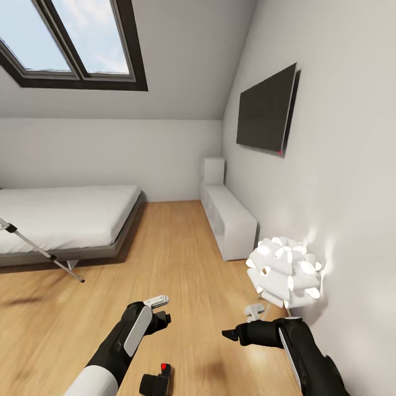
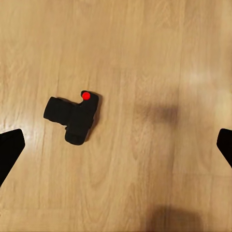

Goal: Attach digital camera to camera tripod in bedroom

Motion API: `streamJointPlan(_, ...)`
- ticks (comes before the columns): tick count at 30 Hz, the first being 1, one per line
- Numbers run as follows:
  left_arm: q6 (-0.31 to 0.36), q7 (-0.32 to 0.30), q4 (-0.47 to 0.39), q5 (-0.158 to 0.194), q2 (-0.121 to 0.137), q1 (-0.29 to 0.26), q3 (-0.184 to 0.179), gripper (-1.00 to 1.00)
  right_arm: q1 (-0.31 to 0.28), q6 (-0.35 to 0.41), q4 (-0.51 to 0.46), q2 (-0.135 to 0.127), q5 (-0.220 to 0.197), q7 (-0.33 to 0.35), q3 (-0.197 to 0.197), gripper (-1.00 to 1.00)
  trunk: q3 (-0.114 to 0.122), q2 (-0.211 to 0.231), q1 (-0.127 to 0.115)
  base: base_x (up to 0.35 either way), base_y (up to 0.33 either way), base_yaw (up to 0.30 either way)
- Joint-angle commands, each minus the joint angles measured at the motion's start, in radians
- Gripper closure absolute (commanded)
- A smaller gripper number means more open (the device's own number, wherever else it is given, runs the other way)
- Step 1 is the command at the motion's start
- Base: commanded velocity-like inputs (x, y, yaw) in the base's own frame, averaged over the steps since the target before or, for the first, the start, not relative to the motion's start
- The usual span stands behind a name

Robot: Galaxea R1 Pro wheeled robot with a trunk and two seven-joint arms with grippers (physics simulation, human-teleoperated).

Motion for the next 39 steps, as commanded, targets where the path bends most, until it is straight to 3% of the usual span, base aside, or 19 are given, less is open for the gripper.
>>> streamJointPlan(1,0.002,0.01,-0.001,0.01,0.0,-0.001,-0.003,-1.0,-0.001,0.003,-0.001,0.001,0.01,0.01,-0.004,-1.0,-0.004,-0.008,0.004,0.0,0.0,0.0)
streamJointPlan(5,-0.006,0.01,0.0,0.007,0.002,-0.001,-0.005,-1.0,-0.002,0.004,0.0,0.0,0.011,0.01,-0.004,-1.0,-0.017,-0.036,0.019,0.0,0.0,0.0)
streamJointPlan(9,-0.053,0.011,0.01,-0.021,0.006,0.0,-0.006,-1.0,-0.002,0.003,0.0,-0.003,0.011,0.01,-0.004,-1.0,-0.029,-0.064,0.034,0.0,0.0,0.0)
streamJointPlan(16,-0.071,0.011,0.034,-0.049,0.007,-0.001,-0.007,-1.0,-0.002,0.003,-0.001,-0.004,0.01,0.01,-0.004,-1.0,-0.051,-0.113,0.061,0.0,0.0,0.0)
streamJointPlan(28,-0.075,0.011,0.039,-0.056,0.008,-0.001,-0.007,-1.0,-0.002,0.005,-0.009,-0.008,0.007,0.018,-0.008,-1.0,-0.089,-0.197,0.107,0.0,0.0,0.0)
streamJointPlan(34,-0.076,0.011,0.037,-0.057,0.008,-0.001,-0.008,-1.0,-0.002,0.062,-0.059,-0.013,-0.009,0.143,-0.025,-1.0,-0.108,-0.239,0.13,0.0,0.0,0.0)
streamJointPlan(35,-0.077,0.011,0.034,-0.057,0.008,-0.001,-0.008,-1.0,-0.001,0.086,-0.12,-0.033,-0.008,0.259,-0.027,-1.0,-0.111,-0.246,0.134,0.0,0.0,0.0)
streamJointPlan(39,-0.077,0.011,0.033,-0.058,0.008,-0.001,-0.008,-1.0,-0.001,0.094,-0.152,-0.062,-0.011,0.324,-0.027,-1.0,-0.123,-0.274,0.149,0.0,0.0,0.0)
